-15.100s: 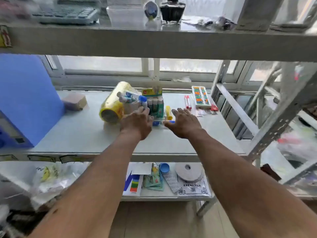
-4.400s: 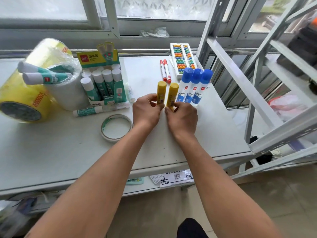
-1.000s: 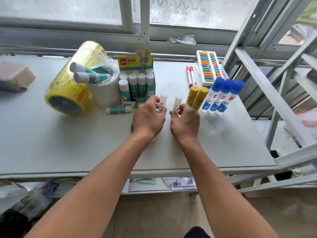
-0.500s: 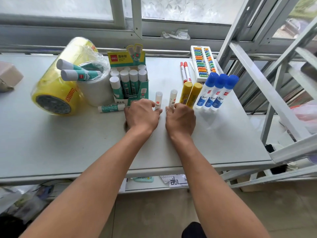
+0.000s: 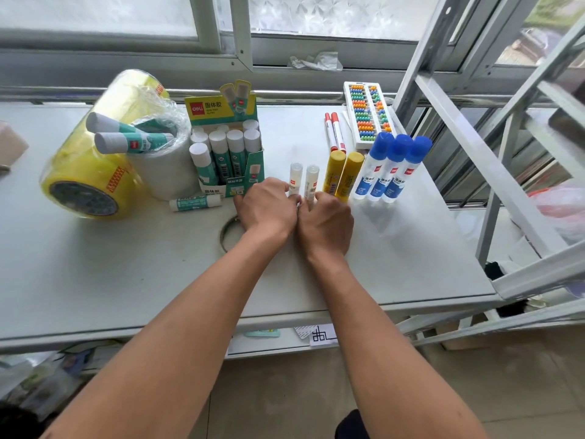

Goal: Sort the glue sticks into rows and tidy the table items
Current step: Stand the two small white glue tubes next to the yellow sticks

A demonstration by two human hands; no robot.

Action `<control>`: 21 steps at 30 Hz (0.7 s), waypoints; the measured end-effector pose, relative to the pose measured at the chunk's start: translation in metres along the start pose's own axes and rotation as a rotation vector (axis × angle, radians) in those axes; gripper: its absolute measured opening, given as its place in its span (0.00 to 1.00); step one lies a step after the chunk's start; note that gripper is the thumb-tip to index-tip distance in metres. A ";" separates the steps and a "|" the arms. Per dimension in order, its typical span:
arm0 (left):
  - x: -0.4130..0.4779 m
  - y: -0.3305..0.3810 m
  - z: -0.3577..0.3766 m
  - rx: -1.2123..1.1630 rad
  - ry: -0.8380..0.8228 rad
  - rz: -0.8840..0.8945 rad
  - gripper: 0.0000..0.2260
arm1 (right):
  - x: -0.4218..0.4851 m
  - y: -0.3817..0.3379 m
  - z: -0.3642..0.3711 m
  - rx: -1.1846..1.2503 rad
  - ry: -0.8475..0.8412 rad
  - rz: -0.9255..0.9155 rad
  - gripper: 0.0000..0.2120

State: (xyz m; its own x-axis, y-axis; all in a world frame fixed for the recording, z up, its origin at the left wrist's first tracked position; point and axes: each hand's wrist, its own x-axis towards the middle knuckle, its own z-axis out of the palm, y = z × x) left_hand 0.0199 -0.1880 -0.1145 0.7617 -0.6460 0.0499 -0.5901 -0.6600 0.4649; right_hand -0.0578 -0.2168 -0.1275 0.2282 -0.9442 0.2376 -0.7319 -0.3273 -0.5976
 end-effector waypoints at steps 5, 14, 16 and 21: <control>0.002 0.002 0.004 0.009 -0.012 0.011 0.13 | 0.000 0.000 0.000 0.026 -0.003 0.002 0.14; -0.019 -0.010 -0.006 -0.023 0.149 0.127 0.12 | -0.006 0.003 -0.001 -0.013 0.030 -0.047 0.15; -0.023 -0.018 -0.014 -0.096 0.190 0.132 0.11 | -0.013 0.006 -0.003 0.007 0.070 -0.056 0.14; -0.023 -0.053 -0.037 -0.160 0.335 0.102 0.07 | -0.027 0.003 -0.008 0.094 0.048 -0.098 0.14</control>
State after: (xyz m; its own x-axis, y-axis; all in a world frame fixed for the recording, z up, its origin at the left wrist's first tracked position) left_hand 0.0432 -0.1237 -0.1071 0.7618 -0.5271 0.3766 -0.6385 -0.5132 0.5735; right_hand -0.0716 -0.1915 -0.1294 0.2632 -0.9054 0.3331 -0.6441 -0.4220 -0.6380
